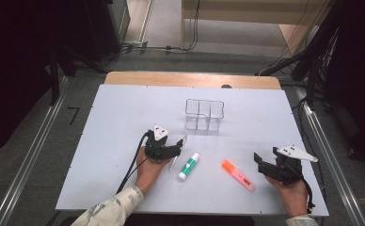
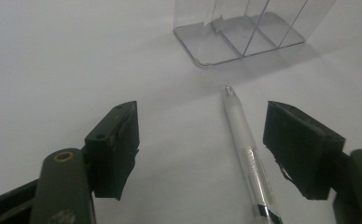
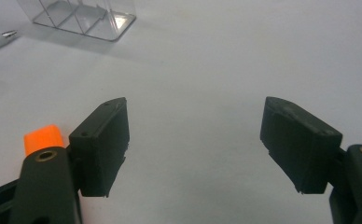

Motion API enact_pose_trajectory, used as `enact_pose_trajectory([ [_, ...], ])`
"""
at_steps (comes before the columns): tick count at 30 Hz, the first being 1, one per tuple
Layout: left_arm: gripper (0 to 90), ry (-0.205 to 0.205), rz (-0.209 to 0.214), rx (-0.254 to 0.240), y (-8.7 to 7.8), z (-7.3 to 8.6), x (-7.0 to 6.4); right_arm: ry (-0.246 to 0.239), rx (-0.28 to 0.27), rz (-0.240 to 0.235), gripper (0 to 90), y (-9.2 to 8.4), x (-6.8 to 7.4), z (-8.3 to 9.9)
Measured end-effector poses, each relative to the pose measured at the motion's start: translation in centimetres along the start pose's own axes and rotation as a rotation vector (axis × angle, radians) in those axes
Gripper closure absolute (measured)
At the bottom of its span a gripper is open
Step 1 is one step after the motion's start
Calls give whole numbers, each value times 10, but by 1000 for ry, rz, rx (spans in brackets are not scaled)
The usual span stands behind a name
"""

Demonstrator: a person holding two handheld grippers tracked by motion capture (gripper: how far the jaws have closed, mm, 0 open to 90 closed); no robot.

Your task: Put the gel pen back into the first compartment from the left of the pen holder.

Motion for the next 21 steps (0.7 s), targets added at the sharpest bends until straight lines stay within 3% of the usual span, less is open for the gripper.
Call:
enact_pose_trajectory([
  [12,415,21,31,26,12,-2,-11,1,4,2,224,0,0,0],
  [21,555,46,25,55,18,-3,-15,0,7,1,225,0,-1,0],
])
Point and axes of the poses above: each handheld gripper's, and its own axes: y roughly forward along the jaws, z roughly out of its underside, x roughly to its left, the point moved 2 cm from there along y, roughly forward along the jaws, and after that the axes turned 3 degrees about -x, right-handed, at the moved point
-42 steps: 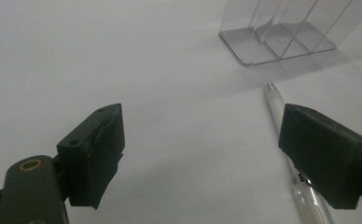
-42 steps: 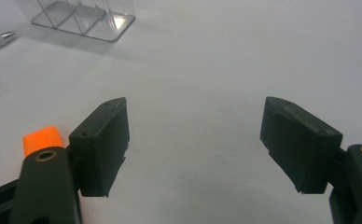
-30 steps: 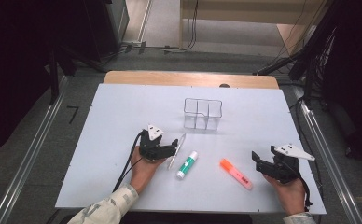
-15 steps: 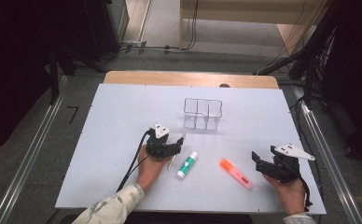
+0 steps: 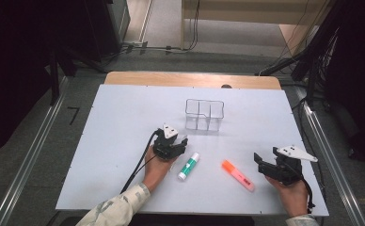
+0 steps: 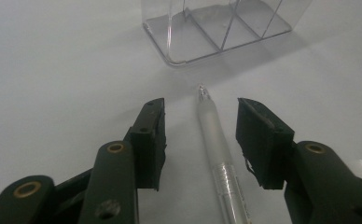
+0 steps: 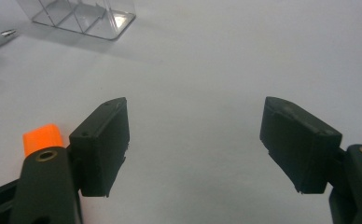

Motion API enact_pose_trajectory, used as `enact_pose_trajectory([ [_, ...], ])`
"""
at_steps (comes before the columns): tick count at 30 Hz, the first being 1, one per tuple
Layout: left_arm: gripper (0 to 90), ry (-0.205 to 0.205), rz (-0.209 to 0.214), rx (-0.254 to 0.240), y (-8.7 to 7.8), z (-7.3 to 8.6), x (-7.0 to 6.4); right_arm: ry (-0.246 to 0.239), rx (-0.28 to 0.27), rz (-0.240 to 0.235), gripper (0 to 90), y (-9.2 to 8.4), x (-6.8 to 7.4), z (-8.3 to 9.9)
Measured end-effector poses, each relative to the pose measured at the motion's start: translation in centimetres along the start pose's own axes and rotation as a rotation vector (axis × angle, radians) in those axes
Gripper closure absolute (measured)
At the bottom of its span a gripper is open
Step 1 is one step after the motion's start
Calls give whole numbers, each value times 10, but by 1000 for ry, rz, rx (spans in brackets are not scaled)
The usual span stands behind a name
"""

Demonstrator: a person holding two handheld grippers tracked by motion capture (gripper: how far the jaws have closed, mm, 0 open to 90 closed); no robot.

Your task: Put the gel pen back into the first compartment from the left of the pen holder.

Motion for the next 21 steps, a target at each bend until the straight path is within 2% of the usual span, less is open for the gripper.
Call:
enact_pose_trajectory([
  [8,608,22,-8,31,5,-1,-3,0,0,-1,225,1,0,0],
  [13,651,59,-24,43,7,-2,-6,-1,3,1,225,1,1,0],
  [21,700,59,-19,48,7,-2,-6,-3,2,3,225,1,0,0],
])
Point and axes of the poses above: each handheld gripper's, and its own axes: y roughly forward along the jaws, z roughly out of its underside, x roughly to its left, the point moved 2 cm from there along y, roughly forward along the jaws, and after that the axes turned 3 degrees about -x, right-handed, at the moved point
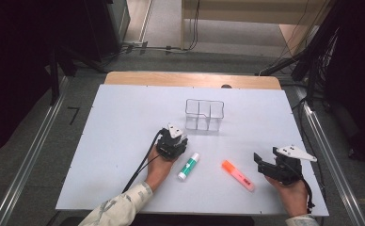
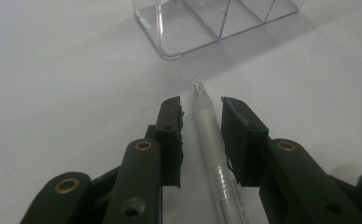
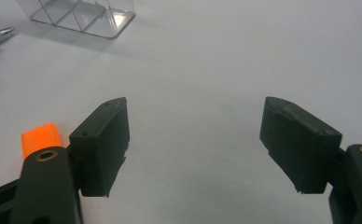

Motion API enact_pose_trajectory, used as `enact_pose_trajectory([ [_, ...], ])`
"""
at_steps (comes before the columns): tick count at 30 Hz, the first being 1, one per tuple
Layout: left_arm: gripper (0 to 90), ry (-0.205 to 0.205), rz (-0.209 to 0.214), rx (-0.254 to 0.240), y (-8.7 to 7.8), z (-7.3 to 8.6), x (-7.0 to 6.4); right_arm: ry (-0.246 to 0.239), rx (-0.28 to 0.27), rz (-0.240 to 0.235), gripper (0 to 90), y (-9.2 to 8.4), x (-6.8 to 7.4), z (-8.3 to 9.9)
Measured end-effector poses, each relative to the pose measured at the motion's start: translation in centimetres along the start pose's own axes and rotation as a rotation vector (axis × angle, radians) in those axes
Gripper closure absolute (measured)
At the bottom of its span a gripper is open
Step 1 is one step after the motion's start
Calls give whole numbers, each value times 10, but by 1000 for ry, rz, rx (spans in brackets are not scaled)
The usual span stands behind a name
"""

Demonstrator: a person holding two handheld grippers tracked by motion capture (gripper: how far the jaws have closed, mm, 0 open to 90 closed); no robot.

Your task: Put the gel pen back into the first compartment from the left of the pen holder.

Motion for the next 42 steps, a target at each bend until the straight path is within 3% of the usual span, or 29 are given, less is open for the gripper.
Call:
enact_pose_trajectory([
  [7,779,7,10,0,0,0,-2,-1,1,1,225,0,0,0],
  [22,809,-32,50,8,0,-1,5,2,3,-1,225,0,-1,1],
  [26,813,-36,67,29,0,-4,8,3,4,1,225,0,-1,1],
  [34,817,-42,63,38,-3,-5,10,3,2,-2,225,0,-1,0],
  [42,817,-74,76,-1,-10,-12,15,6,3,-1,225,-1,-2,1],
])
Point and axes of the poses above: each handheld gripper's, and its own axes: y roughly forward along the jaws, z roughly out of its underside, x roughly to its left, the point moved 2 cm from there along y, roughly forward along the jaws, and after that the axes turned 3 degrees about -x, right-handed, at the moved point
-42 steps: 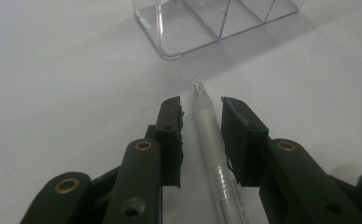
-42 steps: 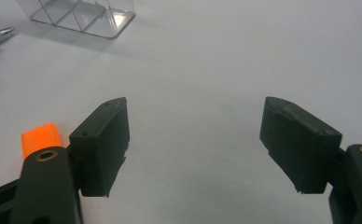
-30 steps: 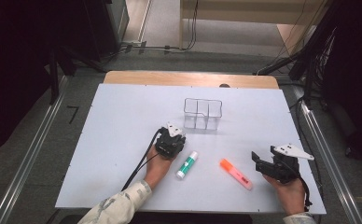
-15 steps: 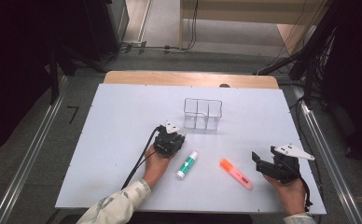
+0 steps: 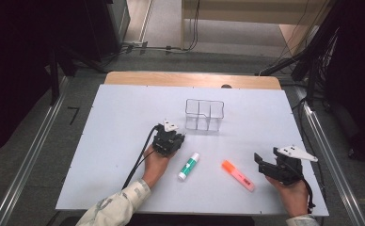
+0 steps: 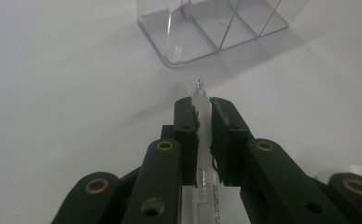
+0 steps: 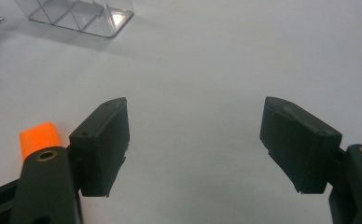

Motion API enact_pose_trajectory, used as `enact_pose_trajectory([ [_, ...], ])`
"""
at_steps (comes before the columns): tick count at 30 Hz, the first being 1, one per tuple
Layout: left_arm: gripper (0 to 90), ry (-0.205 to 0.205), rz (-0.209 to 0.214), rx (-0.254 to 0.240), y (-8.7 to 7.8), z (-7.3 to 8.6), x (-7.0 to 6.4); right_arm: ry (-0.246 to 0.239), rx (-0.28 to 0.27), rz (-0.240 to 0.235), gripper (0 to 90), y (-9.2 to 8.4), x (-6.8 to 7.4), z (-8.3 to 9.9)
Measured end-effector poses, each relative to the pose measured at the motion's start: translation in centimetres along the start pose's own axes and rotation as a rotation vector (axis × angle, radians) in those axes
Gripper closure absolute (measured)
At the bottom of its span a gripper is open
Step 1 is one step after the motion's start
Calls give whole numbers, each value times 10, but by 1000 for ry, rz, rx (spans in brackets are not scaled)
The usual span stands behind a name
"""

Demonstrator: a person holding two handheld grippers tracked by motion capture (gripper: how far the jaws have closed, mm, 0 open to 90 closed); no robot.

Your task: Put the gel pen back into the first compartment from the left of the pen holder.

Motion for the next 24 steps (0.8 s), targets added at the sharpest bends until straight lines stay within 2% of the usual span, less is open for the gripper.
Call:
enact_pose_trajectory([
  [6,817,-18,18,-45,-10,-9,0,-1,0,2,225,0,0,0],
  [24,817,-41,47,-125,-31,-35,-1,-3,0,1,226,0,1,0],
])
Point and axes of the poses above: each handheld gripper's, and its own axes: y roughly forward along the jaws, z roughly out of its underside, x roughly to its left, the point moved 2 cm from there along y, roughly forward along the jaws, and after that the axes turned 3 degrees about -x, right-handed, at the moved point
